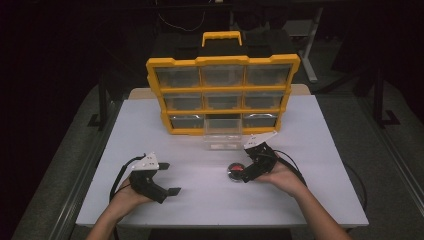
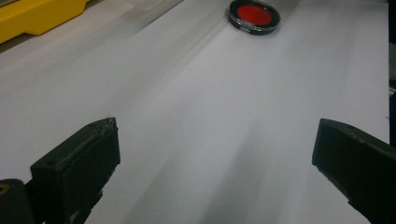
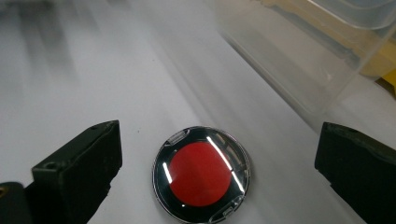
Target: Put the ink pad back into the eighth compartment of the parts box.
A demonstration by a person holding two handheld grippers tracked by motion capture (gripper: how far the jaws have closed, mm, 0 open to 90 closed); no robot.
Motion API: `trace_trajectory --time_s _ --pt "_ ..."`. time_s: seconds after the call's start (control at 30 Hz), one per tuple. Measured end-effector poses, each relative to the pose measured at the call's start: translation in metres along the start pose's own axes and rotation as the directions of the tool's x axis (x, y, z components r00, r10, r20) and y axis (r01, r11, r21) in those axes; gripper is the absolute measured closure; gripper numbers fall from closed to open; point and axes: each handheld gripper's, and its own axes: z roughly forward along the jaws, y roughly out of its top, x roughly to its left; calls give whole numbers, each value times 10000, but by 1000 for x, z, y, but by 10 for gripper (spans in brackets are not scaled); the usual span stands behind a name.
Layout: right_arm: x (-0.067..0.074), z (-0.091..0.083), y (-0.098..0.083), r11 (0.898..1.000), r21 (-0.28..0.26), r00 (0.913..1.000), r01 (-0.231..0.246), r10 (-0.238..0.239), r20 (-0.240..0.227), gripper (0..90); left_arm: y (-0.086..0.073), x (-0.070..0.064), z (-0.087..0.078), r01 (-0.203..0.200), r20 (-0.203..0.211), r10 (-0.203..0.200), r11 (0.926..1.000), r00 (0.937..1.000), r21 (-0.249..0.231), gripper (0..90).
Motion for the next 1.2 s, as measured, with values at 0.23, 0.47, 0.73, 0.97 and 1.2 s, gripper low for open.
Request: trace_trajectory --time_s 0.23,0.47,0.73,0.97,1.2 --pt "-1 2 1 10000 -10 10000 41 -41 -43 2 0 0 0 11 15 -11 10000 10000 -2 5" --pt "0 7 0 9997 172 9998 166 -164 -103 2 0 0 0 -5 17 5 10000 10000 -8 5" --pt "4 15 -1 9980 527 9993 360 -352 -155 2 0 0 0 -17 48 17 10000 10000 -5 5" --pt "6 22 -2 9953 819 9986 515 -502 -174 2 0 -1 0 -16 44 16 10000 10000 -15 5" --pt "7 26 -3 9924 1079 9982 594 -580 -155 2 0 -1 0 -10 50 10 10000 10000 -16 4"
